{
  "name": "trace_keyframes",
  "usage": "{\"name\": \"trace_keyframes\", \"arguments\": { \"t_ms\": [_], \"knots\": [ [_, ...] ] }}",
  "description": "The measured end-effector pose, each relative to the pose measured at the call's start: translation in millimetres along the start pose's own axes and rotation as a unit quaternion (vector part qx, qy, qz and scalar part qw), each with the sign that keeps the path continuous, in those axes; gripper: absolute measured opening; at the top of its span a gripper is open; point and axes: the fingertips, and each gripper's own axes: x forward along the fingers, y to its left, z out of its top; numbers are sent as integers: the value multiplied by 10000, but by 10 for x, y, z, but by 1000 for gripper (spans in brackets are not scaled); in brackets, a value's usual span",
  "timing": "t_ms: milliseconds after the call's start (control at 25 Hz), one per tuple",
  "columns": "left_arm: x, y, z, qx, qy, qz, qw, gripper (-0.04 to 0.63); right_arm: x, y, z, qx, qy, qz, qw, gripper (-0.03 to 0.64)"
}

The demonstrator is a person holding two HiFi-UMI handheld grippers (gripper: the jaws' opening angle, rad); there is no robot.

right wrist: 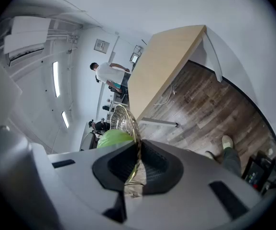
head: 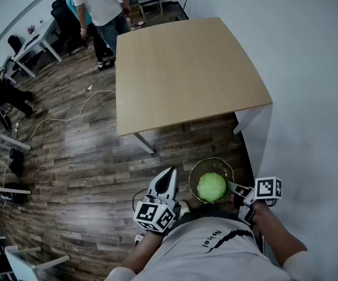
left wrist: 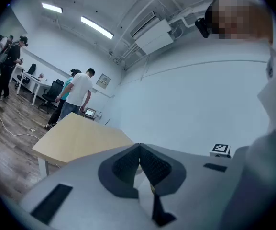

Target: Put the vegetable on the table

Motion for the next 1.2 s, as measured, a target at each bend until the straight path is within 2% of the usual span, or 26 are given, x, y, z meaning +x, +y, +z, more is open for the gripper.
{"name": "trace_keyframes", "arguments": {
  "t_ms": [320, 720, 1200],
  "knots": [
    [10, -190, -62, -20, 195, -113, 9997, 12, -86, 14, 23, 7, 61, -39, 10000, 29],
    [131, -105, -139, -148, 285, -35, 9995, 12, -67, 13, 112, -49, 88, 73, 9999, 29],
    [434, -234, -133, -202, 331, 169, 9991, 12, -117, -70, 561, -102, 162, 63, 9998, 28]
  ]
}}
